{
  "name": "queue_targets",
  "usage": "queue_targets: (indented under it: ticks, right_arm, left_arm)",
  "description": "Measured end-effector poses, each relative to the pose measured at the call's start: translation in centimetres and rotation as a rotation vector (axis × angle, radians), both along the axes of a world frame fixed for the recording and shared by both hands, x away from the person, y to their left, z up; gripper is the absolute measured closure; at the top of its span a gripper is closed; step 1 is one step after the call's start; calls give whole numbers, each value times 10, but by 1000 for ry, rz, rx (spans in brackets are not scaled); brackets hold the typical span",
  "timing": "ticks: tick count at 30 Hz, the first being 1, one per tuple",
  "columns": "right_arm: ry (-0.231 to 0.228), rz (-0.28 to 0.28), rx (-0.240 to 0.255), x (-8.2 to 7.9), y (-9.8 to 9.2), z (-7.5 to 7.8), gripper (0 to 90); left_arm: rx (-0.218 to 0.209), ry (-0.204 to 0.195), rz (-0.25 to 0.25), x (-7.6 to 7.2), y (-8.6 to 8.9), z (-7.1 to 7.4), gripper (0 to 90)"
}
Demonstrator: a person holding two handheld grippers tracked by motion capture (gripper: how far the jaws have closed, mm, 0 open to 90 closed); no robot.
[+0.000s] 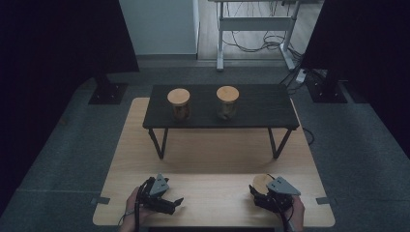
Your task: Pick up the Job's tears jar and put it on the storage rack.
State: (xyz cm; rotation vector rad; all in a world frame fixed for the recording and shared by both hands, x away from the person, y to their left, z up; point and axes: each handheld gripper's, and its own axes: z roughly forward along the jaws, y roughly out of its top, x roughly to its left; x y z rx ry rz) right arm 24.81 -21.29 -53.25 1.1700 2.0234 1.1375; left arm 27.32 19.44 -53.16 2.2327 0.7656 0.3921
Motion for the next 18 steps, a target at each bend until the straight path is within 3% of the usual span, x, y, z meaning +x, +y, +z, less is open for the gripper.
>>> queue_targets:
  ticks: [8,18]
  right_arm:
    - [-1,0,3,0,0,1,246]
    - [-31,12,47,-1,-3,12,246]
  left_arm:
    - [3,2,-1,0,0,0,74]
    - [3,5,0,0,-1,0,73]
